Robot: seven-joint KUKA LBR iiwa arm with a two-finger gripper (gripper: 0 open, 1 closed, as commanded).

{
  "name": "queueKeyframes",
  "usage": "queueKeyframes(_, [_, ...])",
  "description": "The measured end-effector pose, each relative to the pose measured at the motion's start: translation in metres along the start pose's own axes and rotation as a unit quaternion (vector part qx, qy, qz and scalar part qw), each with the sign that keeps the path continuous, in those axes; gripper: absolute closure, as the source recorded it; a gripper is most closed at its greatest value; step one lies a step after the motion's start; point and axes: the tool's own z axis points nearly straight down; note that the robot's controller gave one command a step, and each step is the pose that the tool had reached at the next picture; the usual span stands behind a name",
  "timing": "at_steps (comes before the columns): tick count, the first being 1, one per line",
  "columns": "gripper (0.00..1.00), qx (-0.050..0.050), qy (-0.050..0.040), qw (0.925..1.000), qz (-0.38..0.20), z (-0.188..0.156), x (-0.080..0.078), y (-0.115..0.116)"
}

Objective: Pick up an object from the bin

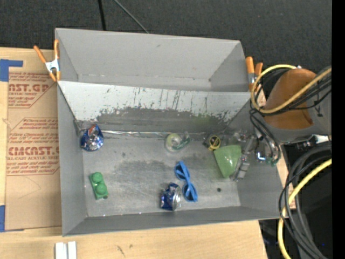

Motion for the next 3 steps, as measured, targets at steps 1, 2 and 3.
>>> queueKeyframes(1, [0.00, 0.000, 0.0014, 0.9998, 0.018, 0.001, 0.005, 0.001])
queueKeyframes(2, [0.00, -0.001, 0.0024, 0.9948, 0.102, 0.031, 0.004, 0.001])
queueKeyframes(3, [0.00, -0.002, 0.0024, 0.9949, 0.101, 0.032, 0.004, 0.002])
